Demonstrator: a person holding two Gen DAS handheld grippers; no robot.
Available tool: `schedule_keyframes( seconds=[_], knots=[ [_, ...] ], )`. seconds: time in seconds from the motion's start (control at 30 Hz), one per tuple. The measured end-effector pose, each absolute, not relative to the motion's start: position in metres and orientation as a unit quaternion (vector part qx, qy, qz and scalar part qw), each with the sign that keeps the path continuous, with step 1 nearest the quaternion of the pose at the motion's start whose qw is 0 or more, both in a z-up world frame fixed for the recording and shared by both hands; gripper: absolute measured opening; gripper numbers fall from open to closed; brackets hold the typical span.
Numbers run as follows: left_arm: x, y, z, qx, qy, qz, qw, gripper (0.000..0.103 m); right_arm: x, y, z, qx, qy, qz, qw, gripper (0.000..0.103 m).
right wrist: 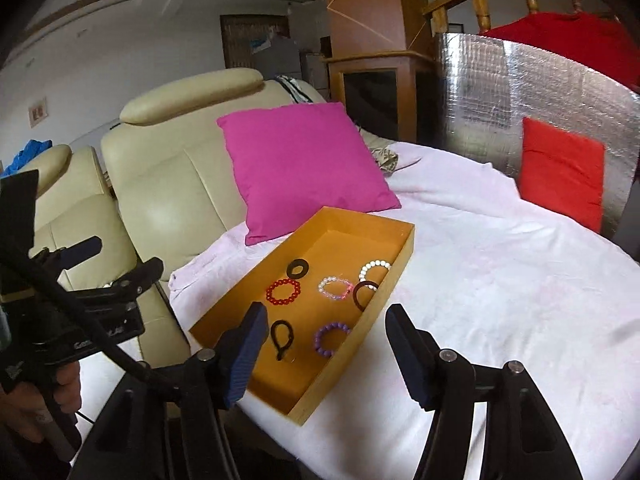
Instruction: Organize jewelry
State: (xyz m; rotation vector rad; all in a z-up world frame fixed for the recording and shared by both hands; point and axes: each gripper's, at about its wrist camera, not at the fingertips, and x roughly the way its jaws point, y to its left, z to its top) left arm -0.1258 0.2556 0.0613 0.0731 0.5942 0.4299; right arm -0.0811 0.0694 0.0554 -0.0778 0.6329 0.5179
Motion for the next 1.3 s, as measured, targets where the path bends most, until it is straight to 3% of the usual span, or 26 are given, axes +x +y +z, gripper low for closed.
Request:
schedule_keyframes(
  seconds=[0.3, 1.3],
  knots=[
    [-0.165, 0.249, 0.092, 0.044, 0.245, 0.238, 0.939, 0.096, -0.124, 0.065, 0.078, -0.028, 0.311, 0.23, 0.922, 0.066],
    [-0.183, 0.258, 0.098, 0.021, 0.253, 0.245, 0.936, 0.096, -0.142, 0.082, 0.081, -0.009, 0.327, 0.191, 0.926, 0.067]
  ],
)
